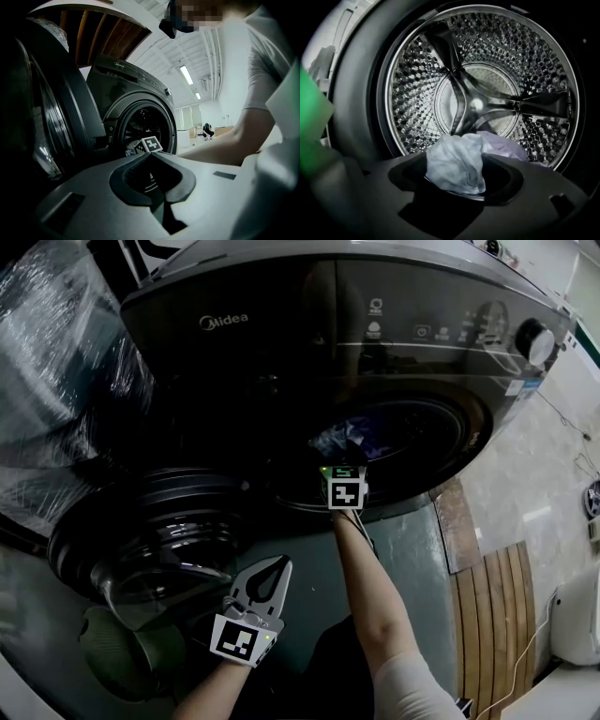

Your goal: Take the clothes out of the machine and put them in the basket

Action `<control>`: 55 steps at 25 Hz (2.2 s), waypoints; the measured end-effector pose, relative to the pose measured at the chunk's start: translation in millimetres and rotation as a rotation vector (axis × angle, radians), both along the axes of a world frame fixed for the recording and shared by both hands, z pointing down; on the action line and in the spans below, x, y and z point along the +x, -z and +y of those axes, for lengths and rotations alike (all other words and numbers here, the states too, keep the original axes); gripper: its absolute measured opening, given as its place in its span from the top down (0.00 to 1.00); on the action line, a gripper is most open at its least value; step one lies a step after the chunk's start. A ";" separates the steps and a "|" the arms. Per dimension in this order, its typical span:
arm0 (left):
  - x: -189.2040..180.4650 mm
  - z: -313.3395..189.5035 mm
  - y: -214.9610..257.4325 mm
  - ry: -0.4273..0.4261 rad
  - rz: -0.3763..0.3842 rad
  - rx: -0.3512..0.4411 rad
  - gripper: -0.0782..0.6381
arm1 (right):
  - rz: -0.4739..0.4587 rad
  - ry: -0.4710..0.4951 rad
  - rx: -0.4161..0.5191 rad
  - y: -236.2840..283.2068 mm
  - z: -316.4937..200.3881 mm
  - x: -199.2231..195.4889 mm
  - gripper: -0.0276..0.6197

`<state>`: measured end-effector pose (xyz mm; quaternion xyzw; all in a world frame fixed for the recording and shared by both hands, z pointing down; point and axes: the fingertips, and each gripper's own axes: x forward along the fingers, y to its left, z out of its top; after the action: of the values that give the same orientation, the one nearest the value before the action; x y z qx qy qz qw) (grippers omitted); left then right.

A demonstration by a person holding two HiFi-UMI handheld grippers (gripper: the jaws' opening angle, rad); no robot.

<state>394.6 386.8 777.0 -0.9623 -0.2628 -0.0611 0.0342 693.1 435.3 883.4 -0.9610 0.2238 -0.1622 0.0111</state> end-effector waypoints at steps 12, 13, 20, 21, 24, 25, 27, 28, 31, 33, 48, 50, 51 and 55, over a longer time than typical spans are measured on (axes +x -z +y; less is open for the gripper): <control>-4.7 -1.9 -2.2 -0.010 0.025 0.017 0.86 | -0.005 0.033 -0.193 -15.1 -1.5 -10.7 0.86; -5.2 -0.4 -1.2 -0.015 0.026 0.016 0.86 | -0.007 0.033 -0.192 -15.3 -0.8 -12.3 0.87; -11.2 6.2 3.8 -0.045 0.051 -0.002 0.86 | -0.018 0.013 -0.162 -8.3 11.8 -21.6 0.88; -11.9 5.5 4.5 -0.046 0.052 -0.004 0.86 | -0.022 0.010 -0.164 -7.9 13.7 -23.2 0.88; -13.1 2.6 7.0 -0.049 0.060 -0.009 0.86 | -0.018 0.016 -0.165 -3.0 16.8 -28.6 0.88; -13.4 1.9 7.6 -0.049 0.060 -0.013 0.86 | -0.015 0.017 -0.165 -0.9 18.2 -30.4 0.88; -14.6 0.7 8.8 -0.050 0.058 -0.023 0.86 | -0.019 0.015 -0.160 0.9 21.0 -34.4 0.88; -15.6 0.3 9.8 -0.052 0.059 -0.027 0.86 | -0.021 0.014 -0.157 2.2 21.9 -36.3 0.88; -19.1 1.9 13.0 -0.065 0.065 -0.030 0.86 | -0.018 0.010 -0.150 8.7 25.5 -41.4 0.88; -20.8 4.0 16.4 -0.074 0.071 -0.035 0.86 | -0.014 0.009 -0.159 12.2 28.8 -44.6 0.88; -22.7 -2.3 37.6 -0.087 0.098 -0.100 0.86 | 0.024 -0.021 -0.132 57.5 48.9 -65.1 0.89; -22.4 -3.8 41.8 -0.085 0.106 -0.113 0.86 | 0.032 -0.018 -0.133 63.2 51.7 -70.9 0.89; -22.0 -4.1 43.7 -0.085 0.110 -0.120 0.86 | 0.036 -0.016 -0.138 66.1 53.8 -73.6 0.89; -23.3 -4.0 47.1 -0.095 0.112 -0.132 0.86 | 0.058 -0.016 -0.137 80.6 62.2 -83.6 0.89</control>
<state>371.3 382.8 729.9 -0.9509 -0.3091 0.0119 -0.0121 609.5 497.5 802.8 -0.9655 0.2047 -0.1491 -0.0597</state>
